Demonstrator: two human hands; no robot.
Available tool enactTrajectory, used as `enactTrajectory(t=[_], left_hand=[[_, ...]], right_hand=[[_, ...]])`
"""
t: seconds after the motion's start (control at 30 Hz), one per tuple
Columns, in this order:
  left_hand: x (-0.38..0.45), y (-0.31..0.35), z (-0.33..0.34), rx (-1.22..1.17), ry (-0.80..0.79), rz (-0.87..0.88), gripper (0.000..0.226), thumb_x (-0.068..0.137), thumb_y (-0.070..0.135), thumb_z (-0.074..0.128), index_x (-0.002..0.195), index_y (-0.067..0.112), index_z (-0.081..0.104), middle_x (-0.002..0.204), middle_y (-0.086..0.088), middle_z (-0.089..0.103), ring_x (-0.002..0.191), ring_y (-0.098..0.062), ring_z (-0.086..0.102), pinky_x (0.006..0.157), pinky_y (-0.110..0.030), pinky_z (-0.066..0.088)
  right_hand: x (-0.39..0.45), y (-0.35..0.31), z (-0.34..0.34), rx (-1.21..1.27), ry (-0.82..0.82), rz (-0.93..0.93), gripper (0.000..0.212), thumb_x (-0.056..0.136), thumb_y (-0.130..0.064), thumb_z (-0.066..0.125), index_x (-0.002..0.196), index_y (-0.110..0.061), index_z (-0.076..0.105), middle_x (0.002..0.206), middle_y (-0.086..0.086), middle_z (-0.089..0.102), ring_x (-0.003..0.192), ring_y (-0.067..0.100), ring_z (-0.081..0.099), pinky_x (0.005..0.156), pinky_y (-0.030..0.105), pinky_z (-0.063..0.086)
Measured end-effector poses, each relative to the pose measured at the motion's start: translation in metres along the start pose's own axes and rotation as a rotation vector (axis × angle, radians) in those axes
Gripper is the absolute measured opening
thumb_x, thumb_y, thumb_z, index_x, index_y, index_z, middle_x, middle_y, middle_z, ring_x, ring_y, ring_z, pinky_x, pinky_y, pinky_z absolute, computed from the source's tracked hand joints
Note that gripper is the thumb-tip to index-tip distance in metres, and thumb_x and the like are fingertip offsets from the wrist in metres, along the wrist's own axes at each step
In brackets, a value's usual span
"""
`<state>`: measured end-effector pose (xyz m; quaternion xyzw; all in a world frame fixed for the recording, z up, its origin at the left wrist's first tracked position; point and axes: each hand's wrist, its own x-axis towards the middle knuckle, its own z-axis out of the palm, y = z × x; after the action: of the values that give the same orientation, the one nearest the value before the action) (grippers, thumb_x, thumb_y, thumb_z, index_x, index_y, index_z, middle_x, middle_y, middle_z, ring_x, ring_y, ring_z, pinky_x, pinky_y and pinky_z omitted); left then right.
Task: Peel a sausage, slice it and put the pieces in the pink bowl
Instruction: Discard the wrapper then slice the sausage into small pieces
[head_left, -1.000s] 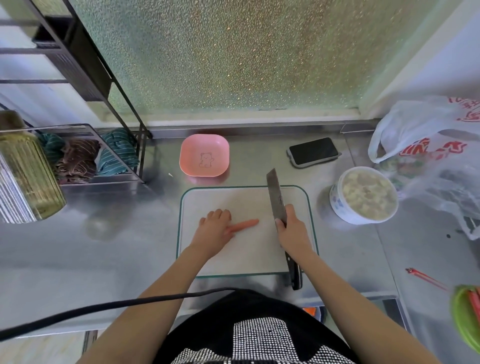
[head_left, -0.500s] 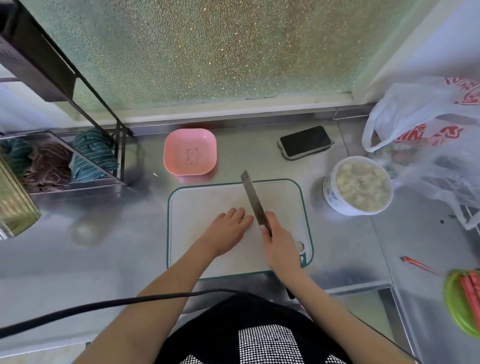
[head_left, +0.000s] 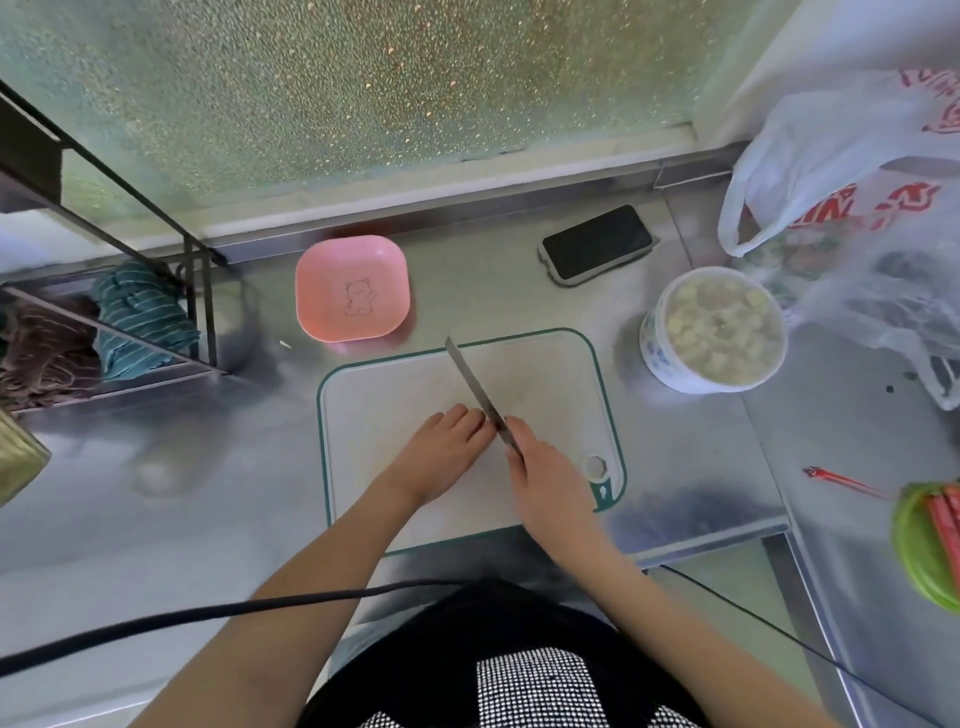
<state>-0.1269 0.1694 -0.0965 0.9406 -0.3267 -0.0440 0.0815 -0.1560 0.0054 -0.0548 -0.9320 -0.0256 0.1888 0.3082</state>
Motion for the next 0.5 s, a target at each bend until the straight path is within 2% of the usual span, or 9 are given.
enactTrajectory(t=[0.23, 0.3, 0.37, 0.43, 0.5], left_hand=[[-0.009, -0.003, 0.007, 0.012, 0.052, 0.051, 0.060, 0.065, 0.008, 0.078, 0.115, 0.003, 0.045, 0.098, -0.011, 0.058, 0.086, -0.029, 0.042, 0.060, -0.036, 0.052], [-0.010, -0.002, 0.010, -0.001, 0.067, 0.051, 0.063, 0.066, 0.007, 0.077, 0.118, 0.002, 0.043, 0.102, -0.011, 0.048, 0.086, -0.030, 0.041, 0.060, -0.037, 0.052], [-0.011, -0.001, 0.011, -0.009, 0.088, 0.055, 0.063, 0.068, 0.008, 0.074, 0.121, 0.002, 0.041, 0.104, -0.010, 0.040, 0.087, -0.030, 0.040, 0.061, -0.037, 0.052], [-0.011, 0.000, 0.012, -0.006, 0.100, 0.058, 0.057, 0.072, 0.009, 0.068, 0.122, 0.002, 0.040, 0.105, -0.011, 0.039, 0.087, -0.031, 0.040, 0.063, -0.038, 0.052], [-0.011, 0.001, 0.014, 0.012, 0.101, 0.058, 0.044, 0.080, 0.011, 0.052, 0.122, 0.002, 0.040, 0.104, -0.011, 0.039, 0.087, -0.031, 0.040, 0.064, -0.038, 0.053]], right_hand=[[-0.009, -0.006, 0.000, -0.180, -0.069, 0.010, 0.055, 0.101, -0.020, 0.034, 0.148, -0.036, 0.009, 0.101, 0.012, 0.060, 0.081, 0.030, 0.062, 0.072, 0.038, 0.048], [-0.010, -0.007, 0.003, -0.245, -0.035, 0.012, 0.063, 0.097, -0.017, 0.045, 0.147, -0.036, 0.012, 0.095, 0.010, 0.061, 0.071, 0.028, 0.063, 0.064, 0.034, 0.049], [-0.012, -0.009, 0.008, -0.337, 0.059, -0.029, 0.077, 0.083, -0.015, 0.067, 0.145, -0.032, 0.025, 0.076, 0.007, 0.062, 0.051, 0.022, 0.060, 0.047, 0.027, 0.045], [-0.012, -0.010, 0.012, -0.362, 0.036, -0.015, 0.087, 0.079, -0.012, 0.070, 0.144, -0.030, 0.017, 0.071, 0.004, 0.061, 0.048, 0.020, 0.059, 0.043, 0.025, 0.044], [-0.011, -0.007, 0.016, -0.340, 0.041, -0.002, 0.092, 0.071, -0.012, 0.077, 0.141, -0.029, 0.019, 0.065, 0.002, 0.060, 0.041, 0.018, 0.056, 0.038, 0.023, 0.042]])
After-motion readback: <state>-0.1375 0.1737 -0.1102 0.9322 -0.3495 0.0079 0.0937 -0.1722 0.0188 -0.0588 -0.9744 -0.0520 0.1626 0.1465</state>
